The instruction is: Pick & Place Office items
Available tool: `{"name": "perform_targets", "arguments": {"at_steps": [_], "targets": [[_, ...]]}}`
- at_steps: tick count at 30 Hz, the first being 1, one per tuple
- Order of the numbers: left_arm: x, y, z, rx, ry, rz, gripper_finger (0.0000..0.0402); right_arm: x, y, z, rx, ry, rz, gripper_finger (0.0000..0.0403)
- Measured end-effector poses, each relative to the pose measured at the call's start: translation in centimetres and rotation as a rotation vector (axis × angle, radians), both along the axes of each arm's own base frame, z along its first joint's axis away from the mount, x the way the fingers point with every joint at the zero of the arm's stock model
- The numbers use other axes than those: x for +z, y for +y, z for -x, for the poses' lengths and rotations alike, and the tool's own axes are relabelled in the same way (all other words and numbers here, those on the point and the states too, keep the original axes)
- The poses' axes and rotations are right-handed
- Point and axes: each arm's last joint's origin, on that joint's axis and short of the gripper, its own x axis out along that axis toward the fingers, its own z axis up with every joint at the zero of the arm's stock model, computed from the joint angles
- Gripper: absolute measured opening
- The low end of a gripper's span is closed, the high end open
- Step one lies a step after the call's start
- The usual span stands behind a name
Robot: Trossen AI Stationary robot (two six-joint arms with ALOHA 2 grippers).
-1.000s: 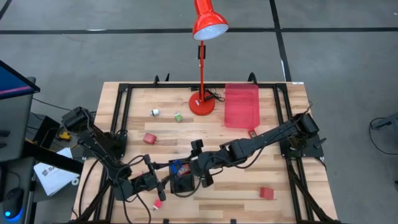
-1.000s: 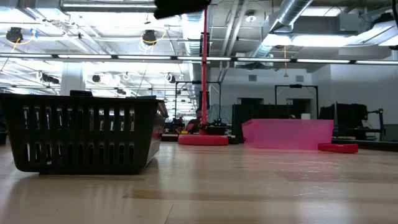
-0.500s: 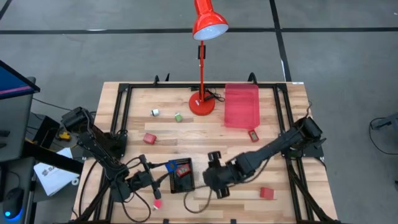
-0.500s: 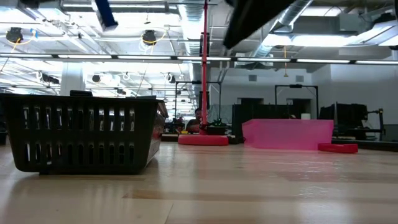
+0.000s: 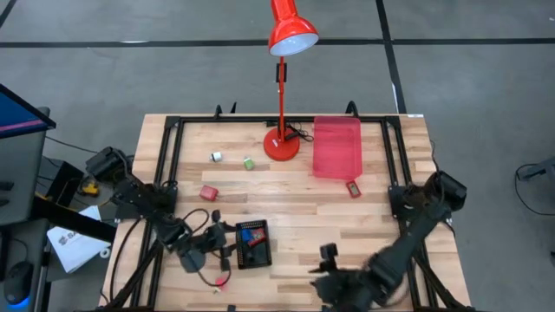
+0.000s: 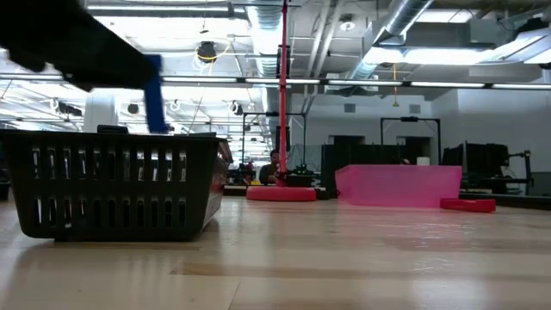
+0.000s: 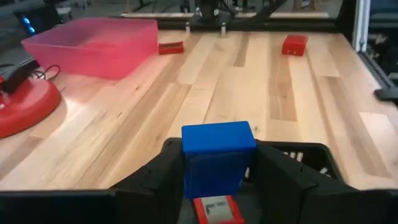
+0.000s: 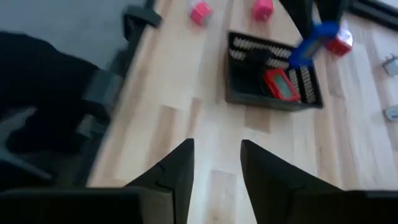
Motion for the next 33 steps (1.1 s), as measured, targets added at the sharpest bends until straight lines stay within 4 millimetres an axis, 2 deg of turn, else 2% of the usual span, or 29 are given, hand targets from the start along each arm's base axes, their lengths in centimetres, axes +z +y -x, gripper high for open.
{"name": "perform_targets", "arguments": {"at_steps": [3, 8, 14, 17, 21, 28, 33], "targets": [[0.5, 0.5, -1.4, -0.051, 0.075, 0.004, 0.016, 0.2, 1.2, 1.0, 0.005, -0.053, -0.018, 0.0119], [1.3, 1.6, -3.1, -0.105, 0.314, 0.053, 0.016, 0.7, 2.5, 2.0, 0.008, -0.136, -0.034, 0.0119], [3.6, 1.0, -3.6, -0.157, 0.476, 0.079, 0.016, 1.0, 3.3, 2.7, 0.007, -0.191, -0.039, 0.0119], [4.1, 1.4, -3.7, -0.15, 0.549, 0.091, 0.016, 1.1, 3.6, 2.9, 0.013, -0.207, -0.034, 0.0118], [4.2, 2.7, -4.6, -0.162, 0.595, 0.167, 0.016, 1.2, 3.7, 2.9, 0.03, -0.216, -0.029, 0.0118], [3.9, 5.7, -6.0, -0.131, 0.652, 0.198, 0.016, 1.2, 3.7, 2.9, 0.046, -0.214, -0.007, 0.0118], [3.7, 6.5, -6.2, -0.131, 0.687, 0.244, 0.0163, 1.2, 3.7, 2.9, 0.062, -0.213, 0.014, 0.0118]]}}
